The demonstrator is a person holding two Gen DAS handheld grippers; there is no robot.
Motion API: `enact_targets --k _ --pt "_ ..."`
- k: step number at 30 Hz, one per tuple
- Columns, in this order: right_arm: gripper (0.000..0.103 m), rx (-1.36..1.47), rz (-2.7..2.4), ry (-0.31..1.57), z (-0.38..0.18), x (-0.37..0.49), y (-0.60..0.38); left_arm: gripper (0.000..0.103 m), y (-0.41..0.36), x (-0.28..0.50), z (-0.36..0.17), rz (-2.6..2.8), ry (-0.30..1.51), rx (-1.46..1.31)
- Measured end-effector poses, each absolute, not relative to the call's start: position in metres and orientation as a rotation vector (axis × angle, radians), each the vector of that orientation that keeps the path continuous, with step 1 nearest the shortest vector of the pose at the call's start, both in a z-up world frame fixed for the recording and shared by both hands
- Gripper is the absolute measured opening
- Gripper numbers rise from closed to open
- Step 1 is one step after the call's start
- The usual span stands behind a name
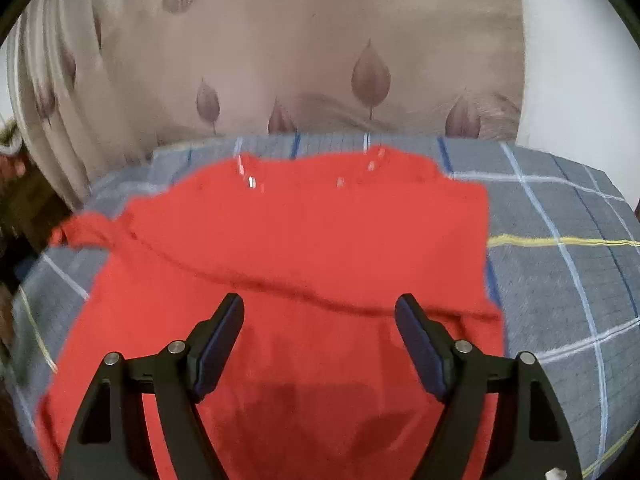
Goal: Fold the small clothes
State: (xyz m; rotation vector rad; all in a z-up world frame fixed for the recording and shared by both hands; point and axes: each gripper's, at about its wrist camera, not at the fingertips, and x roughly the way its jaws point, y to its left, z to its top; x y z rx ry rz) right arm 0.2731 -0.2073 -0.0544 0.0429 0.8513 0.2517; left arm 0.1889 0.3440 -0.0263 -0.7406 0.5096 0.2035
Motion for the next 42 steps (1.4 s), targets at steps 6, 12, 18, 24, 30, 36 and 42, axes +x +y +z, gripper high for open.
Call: enact_targets --k 6,12,18,24,30,36,42 --pt "0.075 0.111 0.229 0.885 -0.062 0.279 -0.22 0.089 0.431 0.239 -0.022 0.174 0.654 -0.902" --pt "0.079 0.067 0.212 0.896 -0.063 0.278 -0.212 0.078 0.469 0.301 -0.053 0.212 0.898 -1.078" --pt "0.083 0.05 0.211 0.901 -0.065 0.278 -0.209 0.074 0.459 0.356 -0.065 0.243 1.139 -0.979" --pt "0.087 0.088 0.217 0.904 -0.065 0.279 -0.216 0.006 0.444 0.383 -0.064 0.374 1.294 -0.679" --pt "0.088 0.142 0.227 0.894 -0.064 0.278 -0.224 0.002 0.432 0.358 -0.05 0.38 1.13 -0.652" --pt "0.088 0.178 0.228 0.889 -0.064 0.278 -0.229 0.002 0.384 0.321 0.032 0.256 0.701 -0.551" --pt "0.088 0.198 0.225 0.88 -0.063 0.277 -0.232 0.002 0.289 0.318 0.125 0.02 0.497 -0.369"
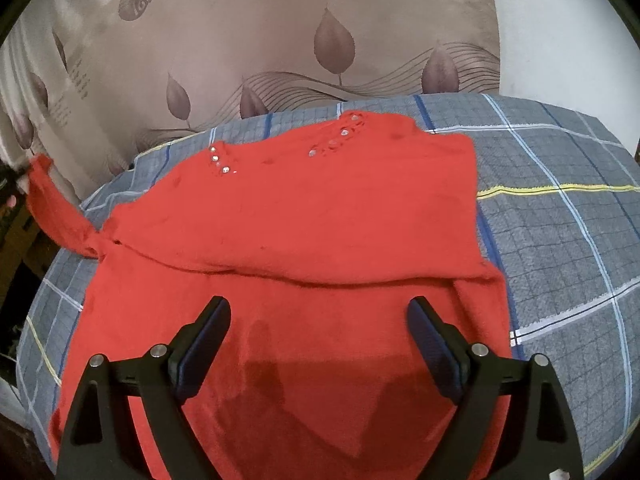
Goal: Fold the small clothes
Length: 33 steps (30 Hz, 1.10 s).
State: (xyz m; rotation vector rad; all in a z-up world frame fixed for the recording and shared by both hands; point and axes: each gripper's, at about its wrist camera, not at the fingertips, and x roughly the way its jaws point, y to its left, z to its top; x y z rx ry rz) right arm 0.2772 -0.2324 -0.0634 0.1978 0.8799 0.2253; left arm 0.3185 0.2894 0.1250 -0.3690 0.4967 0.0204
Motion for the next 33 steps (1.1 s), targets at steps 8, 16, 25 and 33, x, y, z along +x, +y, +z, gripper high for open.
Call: enact_targets --k 8,16,25,33 --pt "0.089 0.282 0.226 0.859 -0.063 0.275 -0.245 0.002 0.11 0.328 0.177 -0.466 0.41 -0.189" --pt "0.091 0.408 0.222 0.818 -0.063 0.271 -0.265 0.003 -0.059 0.353 0.115 -0.762 0.508 0.024" --pt "0.094 0.562 0.225 0.77 -0.067 0.265 -0.288 0.027 -0.025 0.357 0.067 -0.673 0.608 -0.229" --pt "0.092 0.661 0.238 0.728 -0.055 0.271 -0.32 0.06 0.061 0.318 -0.018 -0.371 0.663 -0.292"
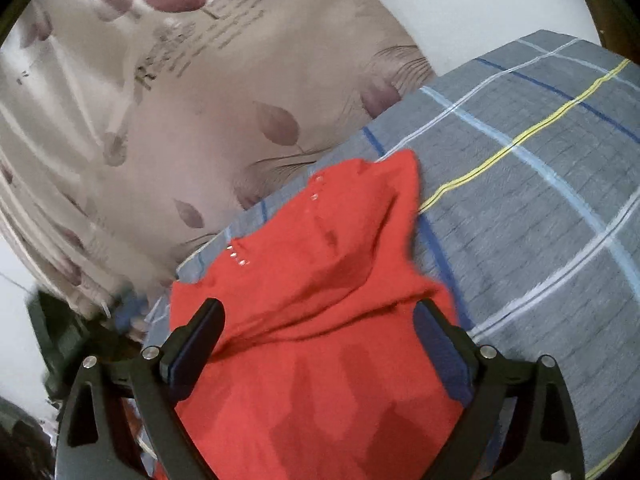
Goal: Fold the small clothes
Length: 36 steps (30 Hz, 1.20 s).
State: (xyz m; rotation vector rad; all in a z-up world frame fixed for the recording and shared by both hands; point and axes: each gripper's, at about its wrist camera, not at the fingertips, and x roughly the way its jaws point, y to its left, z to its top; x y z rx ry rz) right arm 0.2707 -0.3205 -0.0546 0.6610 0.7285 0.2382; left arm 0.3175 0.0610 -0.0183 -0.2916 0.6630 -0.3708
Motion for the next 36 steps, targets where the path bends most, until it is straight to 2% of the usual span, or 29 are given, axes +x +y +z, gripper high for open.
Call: enact_targets --k 4,7,8,12,14,16,22,25,28,31,33,35,36 --pt "0.09 0.674 0.27 0.736 -0.043 0.303 -0.338 0.06 0.089 0.3 -0.054 -0.349 0.697 -0.423" --pt "0.088 0.68 0.258 0.818 -0.043 0.343 -0.347 0.06 0.095 0.296 -0.069 -0.351 0.73 -0.503" --pt "0.077 0.69 0.259 0.853 -0.046 0.354 -0.348 0.06 0.098 0.296 -0.071 -0.345 0.729 -0.52" --pt "0.055 0.638 0.248 0.989 -0.063 0.387 -0.342 0.06 0.1 0.295 -0.074 -0.336 0.726 -0.543" --pt "0.027 0.61 0.264 1.018 -0.064 0.392 -0.336 0.06 0.101 0.295 -0.073 -0.334 0.734 -0.549" --pt "0.01 0.623 0.292 1.019 -0.059 0.389 -0.335 0.06 0.101 0.298 -0.075 -0.331 0.748 -0.562" --pt "0.009 0.857 0.469 0.628 0.025 0.359 -0.362 0.06 0.105 0.295 -0.075 -0.32 0.74 -0.57" --pt "0.009 0.761 0.349 0.728 0.002 0.367 -0.368 0.06 0.104 0.294 -0.074 -0.311 0.737 -0.565" --pt "0.012 0.886 0.341 0.883 -0.055 0.371 -0.378 0.06 0.105 0.293 -0.075 -0.31 0.737 -0.572" --pt "0.013 0.976 0.352 0.849 -0.073 0.363 -0.388 0.06 0.104 0.293 -0.074 -0.308 0.74 -0.57" --pt "0.021 1.022 0.366 0.833 -0.076 0.36 -0.393 0.06 0.104 0.294 -0.074 -0.306 0.741 -0.57" --pt "0.045 1.019 0.358 0.837 -0.075 0.363 -0.394 0.06 0.104 0.294 -0.073 -0.303 0.743 -0.571" --pt "0.048 1.007 0.348 0.841 -0.074 0.365 -0.394 0.06 0.104 0.294 -0.073 -0.303 0.742 -0.572"
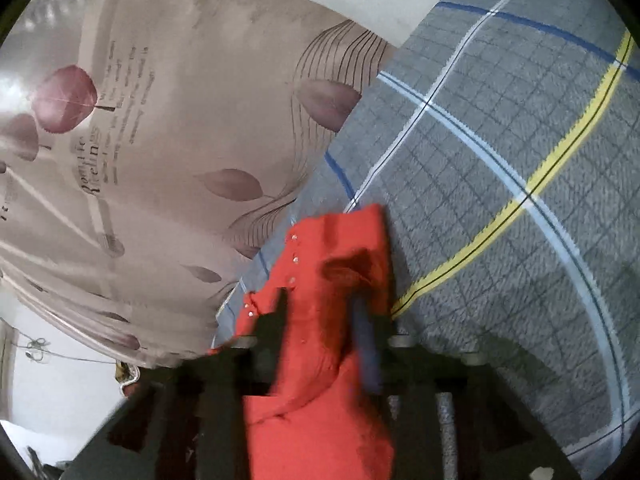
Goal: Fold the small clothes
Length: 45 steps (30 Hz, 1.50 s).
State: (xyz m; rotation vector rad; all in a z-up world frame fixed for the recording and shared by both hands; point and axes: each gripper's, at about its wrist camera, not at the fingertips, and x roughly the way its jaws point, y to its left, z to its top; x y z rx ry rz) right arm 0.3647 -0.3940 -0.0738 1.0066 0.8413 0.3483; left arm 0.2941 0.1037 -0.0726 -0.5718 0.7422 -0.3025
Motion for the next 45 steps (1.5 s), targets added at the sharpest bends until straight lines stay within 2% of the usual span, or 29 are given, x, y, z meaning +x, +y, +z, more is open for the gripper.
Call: enact_targets --k 2,6,8,10,11,12,13,14,18,26,27,28,29,30,37,40,43,45 --pt "0.058 1.003 0.335 0.85 -0.071 0.367 -0.397 0.06 0.104 0.293 -0.072 -0.298 0.738 -0.568" --pt "0.058 0.999 0.36 0.867 -0.072 0.375 -0.394 0.06 0.103 0.291 -0.07 -0.287 0.727 -0.556" --pt "0.043 0.939 0.429 0.871 -0.059 0.374 -0.382 0.06 0.104 0.292 -0.071 -0.286 0.731 -0.56" --pt "0.042 0.88 0.551 0.854 -0.036 0.371 -0.368 0.06 0.105 0.292 -0.071 -0.287 0.732 -0.564" --pt "0.046 0.86 0.581 0.842 -0.028 0.368 -0.366 0.06 0.105 0.292 -0.071 -0.287 0.733 -0.565" --pt "0.054 0.818 0.552 0.835 -0.02 0.367 -0.368 0.06 0.105 0.292 -0.072 -0.288 0.733 -0.565" --pt "0.075 0.771 0.483 0.84 -0.017 0.366 -0.371 0.061 0.106 0.292 -0.072 -0.288 0.734 -0.566" --pt "0.077 0.701 0.383 0.843 -0.014 0.366 -0.378 0.061 0.106 0.292 -0.072 -0.289 0.735 -0.568" --pt "0.077 0.833 0.394 0.869 -0.035 0.373 -0.403 0.061 0.105 0.292 -0.073 -0.288 0.735 -0.569" --pt "0.077 0.793 0.378 0.943 -0.063 0.393 -0.398 0.062 0.105 0.293 -0.073 -0.283 0.741 -0.567" --pt "0.075 0.774 0.395 0.971 -0.067 0.395 -0.393 0.062 0.105 0.293 -0.073 -0.283 0.742 -0.567" --pt "0.059 0.748 0.415 0.999 -0.069 0.398 -0.385 0.062 0.105 0.293 -0.073 -0.284 0.742 -0.568" --pt "0.024 0.729 0.422 1.025 -0.071 0.398 -0.379 0.062 0.105 0.293 -0.073 -0.284 0.742 -0.569" --pt "0.01 0.708 0.414 1.052 -0.073 0.4 -0.374 0.062 0.105 0.294 -0.074 -0.284 0.741 -0.57" --pt "0.01 0.457 0.32 0.985 -0.025 0.398 -0.33 0.063 0.111 0.29 -0.074 -0.265 0.714 -0.589" --pt "0.009 0.44 0.381 0.963 0.003 0.407 -0.298 0.063 0.113 0.289 -0.073 -0.252 0.703 -0.597" --pt "0.009 0.47 0.568 0.9 0.05 0.41 -0.242 0.063 0.113 0.288 -0.071 -0.243 0.702 -0.595" --pt "0.008 0.531 0.748 0.765 0.098 0.398 -0.215 0.063 0.115 0.287 -0.07 -0.233 0.696 -0.596"
